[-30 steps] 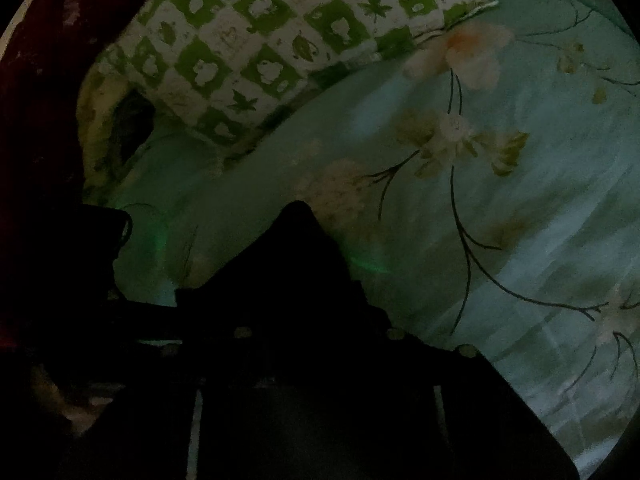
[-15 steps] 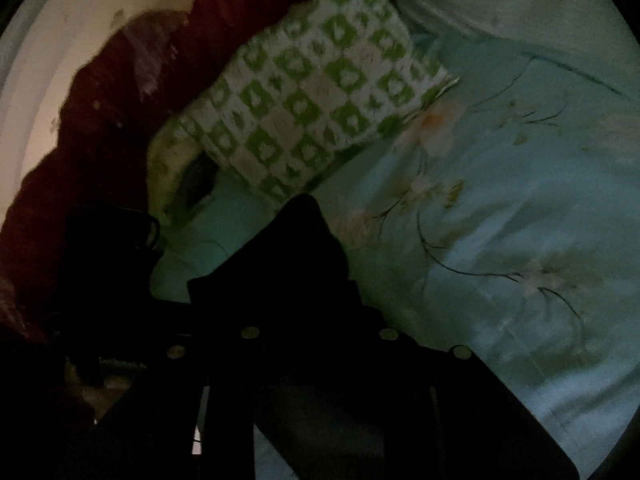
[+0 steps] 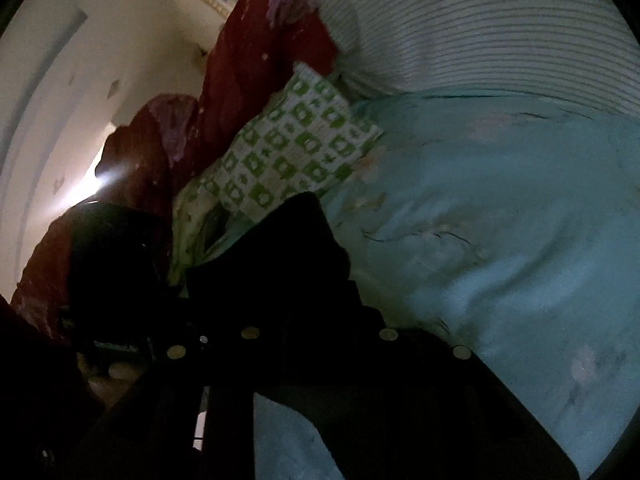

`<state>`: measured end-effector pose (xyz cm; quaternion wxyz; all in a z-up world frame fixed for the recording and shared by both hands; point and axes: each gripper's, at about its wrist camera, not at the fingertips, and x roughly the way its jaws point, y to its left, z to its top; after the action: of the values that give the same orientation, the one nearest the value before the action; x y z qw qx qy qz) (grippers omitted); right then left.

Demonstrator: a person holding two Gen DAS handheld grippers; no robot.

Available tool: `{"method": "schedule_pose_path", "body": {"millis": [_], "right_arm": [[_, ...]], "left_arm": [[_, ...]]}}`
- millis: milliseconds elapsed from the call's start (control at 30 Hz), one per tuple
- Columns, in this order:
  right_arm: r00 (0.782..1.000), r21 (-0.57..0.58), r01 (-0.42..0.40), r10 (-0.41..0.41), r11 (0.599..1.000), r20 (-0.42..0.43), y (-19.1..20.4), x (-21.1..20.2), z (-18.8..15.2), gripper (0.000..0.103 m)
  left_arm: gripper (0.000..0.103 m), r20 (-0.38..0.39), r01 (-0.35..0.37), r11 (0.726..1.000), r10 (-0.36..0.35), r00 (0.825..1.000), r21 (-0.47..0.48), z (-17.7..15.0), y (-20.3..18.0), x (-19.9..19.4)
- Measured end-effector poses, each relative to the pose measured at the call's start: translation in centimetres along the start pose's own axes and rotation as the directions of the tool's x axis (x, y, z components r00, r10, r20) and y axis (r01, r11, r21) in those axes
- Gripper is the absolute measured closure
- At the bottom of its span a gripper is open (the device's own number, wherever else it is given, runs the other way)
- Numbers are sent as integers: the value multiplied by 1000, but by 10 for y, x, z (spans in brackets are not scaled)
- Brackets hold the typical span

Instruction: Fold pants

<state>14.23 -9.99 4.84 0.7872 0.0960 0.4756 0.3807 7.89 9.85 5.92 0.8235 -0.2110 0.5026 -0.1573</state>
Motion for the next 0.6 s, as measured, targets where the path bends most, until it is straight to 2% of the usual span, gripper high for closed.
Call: {"method": "schedule_pose_path", "body": {"millis": [267,600], "right_arm": [[995,80,37,-44,996,86,-24,-52,-36,79],[984,170,64,-90,983,151,-56,-91,-86,79]], "left_arm": [[85,-59,8,993,-1,998,114,-17,-61,24],[85,-123,-33,968,66,990,248,-47,-108,65]]}}
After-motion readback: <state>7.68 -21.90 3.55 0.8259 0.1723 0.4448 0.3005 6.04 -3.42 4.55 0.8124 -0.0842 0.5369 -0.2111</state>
